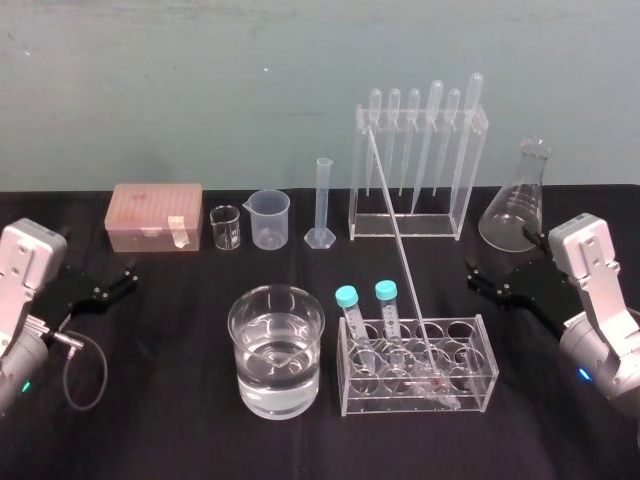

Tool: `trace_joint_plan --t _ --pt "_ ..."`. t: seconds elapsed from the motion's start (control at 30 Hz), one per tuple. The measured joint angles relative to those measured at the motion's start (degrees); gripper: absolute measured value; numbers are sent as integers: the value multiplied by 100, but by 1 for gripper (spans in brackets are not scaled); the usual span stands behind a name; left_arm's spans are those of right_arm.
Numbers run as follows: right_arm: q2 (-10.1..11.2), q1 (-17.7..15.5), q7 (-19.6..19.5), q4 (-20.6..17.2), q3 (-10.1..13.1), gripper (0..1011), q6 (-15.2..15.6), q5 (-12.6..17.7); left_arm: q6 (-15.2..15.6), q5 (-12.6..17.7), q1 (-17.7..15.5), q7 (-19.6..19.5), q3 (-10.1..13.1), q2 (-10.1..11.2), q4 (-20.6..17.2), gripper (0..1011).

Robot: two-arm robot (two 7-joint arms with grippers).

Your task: Hold the thermometer with one hand and immerse one end into the beaker, then reinsert it into the test tube rack.

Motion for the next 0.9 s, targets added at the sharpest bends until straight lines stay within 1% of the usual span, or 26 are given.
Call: trace_joint_plan --t 0.43,0.53,0.57,0.6,0.67,0.7,0.73,0.77,0.83,0.87,0.9 --pt "-1 -5 9 -7 12 1003 10 9 0 0 0 0 0 0 0 1008" --pt "10 -47 177 -128 131 1003 129 187 0 0 0 0 0 0 0 1008" --pt "17 -58 234 -172 170 1003 171 261 0 0 0 0 0 0 0 1008" --pt "46 -87 380 -314 274 1003 270 448 0 0 0 0 0 0 0 1008" --pt "72 -107 545 -447 377 1003 379 666 0 0 0 0 0 0 0 1008" --pt "105 -120 790 -605 498 1003 557 977 0 0 0 0 0 0 0 1008" --pt "105 -120 790 -605 498 1003 557 977 0 0 0 0 0 0 0 1008" --pt "148 -118 1047 -774 615 1003 772 1284 0 0 0 0 0 0 0 1008" --pt "197 -91 1304 -930 720 1002 1005 1571 0 0 0 0 0 0 0 1008" --pt "255 -34 1661 -1126 828 1003 1341 1938 0 1 0 0 0 0 0 1008" --pt "255 -34 1661 -1126 828 1003 1341 1938 0 0 0 0 0 0 0 1008"
